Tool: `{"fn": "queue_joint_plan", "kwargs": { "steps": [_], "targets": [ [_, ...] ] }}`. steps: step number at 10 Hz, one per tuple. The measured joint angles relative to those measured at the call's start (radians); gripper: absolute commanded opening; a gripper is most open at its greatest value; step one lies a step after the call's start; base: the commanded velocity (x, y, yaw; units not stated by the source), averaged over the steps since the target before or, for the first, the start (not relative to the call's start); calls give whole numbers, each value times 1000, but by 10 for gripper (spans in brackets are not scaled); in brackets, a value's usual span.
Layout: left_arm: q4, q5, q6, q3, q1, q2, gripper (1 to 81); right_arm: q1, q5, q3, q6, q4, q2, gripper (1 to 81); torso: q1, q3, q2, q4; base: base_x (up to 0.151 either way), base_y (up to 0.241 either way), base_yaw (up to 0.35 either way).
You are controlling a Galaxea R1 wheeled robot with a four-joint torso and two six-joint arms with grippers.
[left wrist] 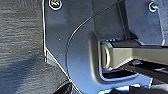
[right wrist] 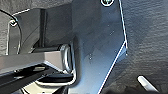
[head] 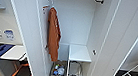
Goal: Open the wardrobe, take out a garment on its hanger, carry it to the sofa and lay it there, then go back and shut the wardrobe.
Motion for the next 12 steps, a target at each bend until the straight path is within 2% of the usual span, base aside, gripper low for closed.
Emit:
{"fn": "queue_joint_plan", "kwargs": {
  "steps": [3, 5, 12],
  "targets": [
    [4, 0, 0, 2, 6, 4, 811, -2, -2, 3, -4, -1, 11, 811, 0, 0, 0, 0, 0, 0, 0],
    [8, 0, 0, 2, 7, 4, 811, -6, -4, 3, -4, -1, 10, 811, 0, 0, 0, 0, 68, 0, 0],
    [20, 0, 0, 2, 6, 6, 811, -9, -4, 3, -4, -3, 8, 811, 1, 0, -1, 0, 105, 0, 0]
  ]
}}
